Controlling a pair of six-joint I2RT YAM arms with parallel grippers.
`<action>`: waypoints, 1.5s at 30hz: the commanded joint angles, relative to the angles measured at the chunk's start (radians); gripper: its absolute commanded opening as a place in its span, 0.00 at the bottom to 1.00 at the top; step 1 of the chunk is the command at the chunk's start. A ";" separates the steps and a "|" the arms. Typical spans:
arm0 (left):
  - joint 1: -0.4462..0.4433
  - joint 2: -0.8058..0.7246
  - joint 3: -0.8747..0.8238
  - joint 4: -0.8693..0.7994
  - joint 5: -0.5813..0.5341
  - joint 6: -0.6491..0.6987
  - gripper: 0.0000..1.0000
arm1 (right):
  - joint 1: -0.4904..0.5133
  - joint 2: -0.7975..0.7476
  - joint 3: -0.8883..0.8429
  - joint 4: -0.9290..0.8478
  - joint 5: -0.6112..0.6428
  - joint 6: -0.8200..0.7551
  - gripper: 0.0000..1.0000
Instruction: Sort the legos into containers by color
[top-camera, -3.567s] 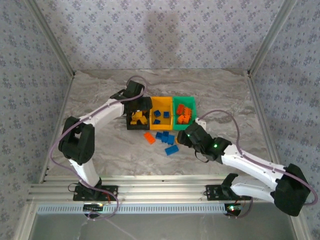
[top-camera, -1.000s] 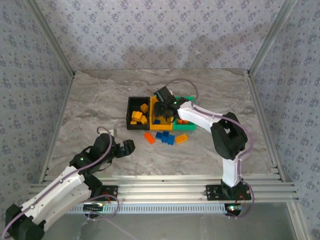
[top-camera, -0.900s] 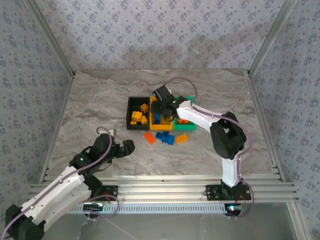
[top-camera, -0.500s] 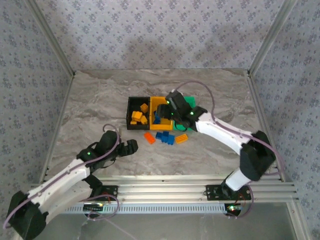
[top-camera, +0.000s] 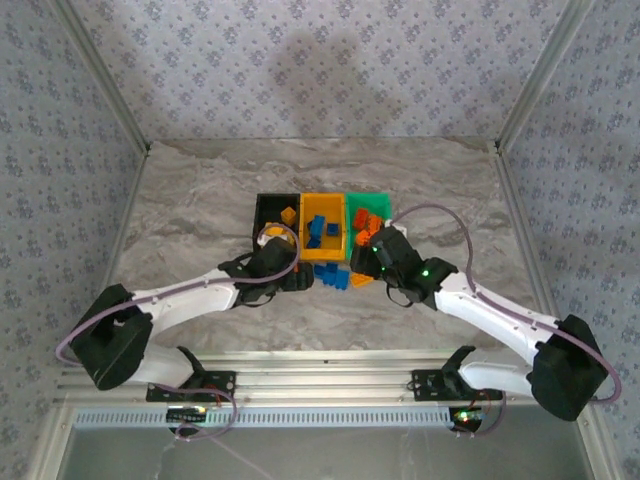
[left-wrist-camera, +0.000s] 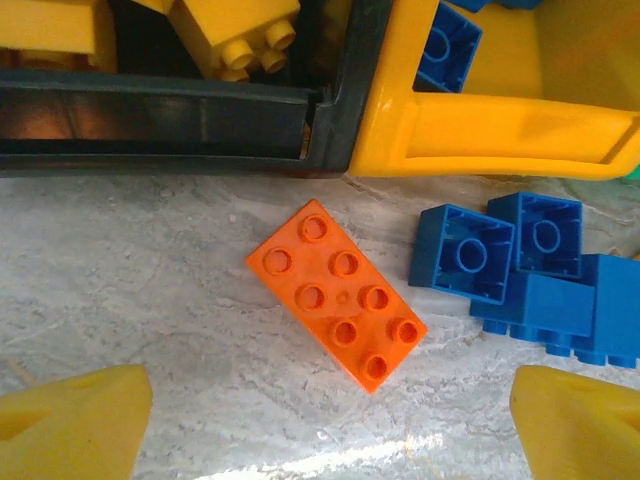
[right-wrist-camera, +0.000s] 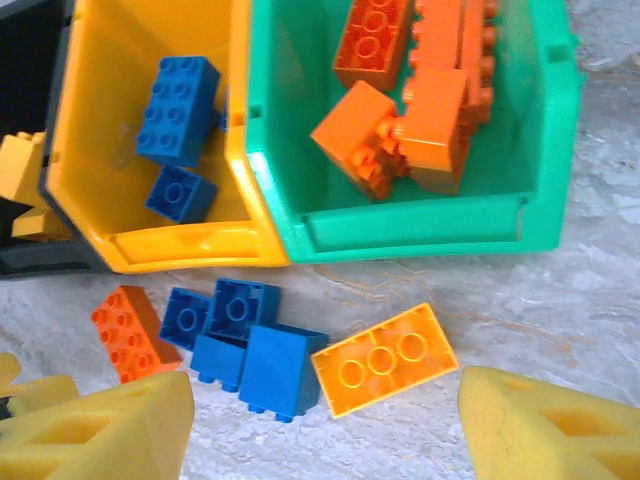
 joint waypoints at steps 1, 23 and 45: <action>-0.010 -0.003 0.026 0.027 0.003 -0.021 0.94 | -0.013 0.000 -0.055 -0.030 0.022 0.042 0.72; -0.016 -0.519 -0.264 -0.085 0.003 -0.102 1.00 | 0.049 0.272 -0.069 0.159 0.141 0.316 0.76; 0.010 -0.619 -0.321 -0.124 -0.026 -0.093 1.00 | 0.048 0.023 -0.224 -0.056 0.103 0.278 0.68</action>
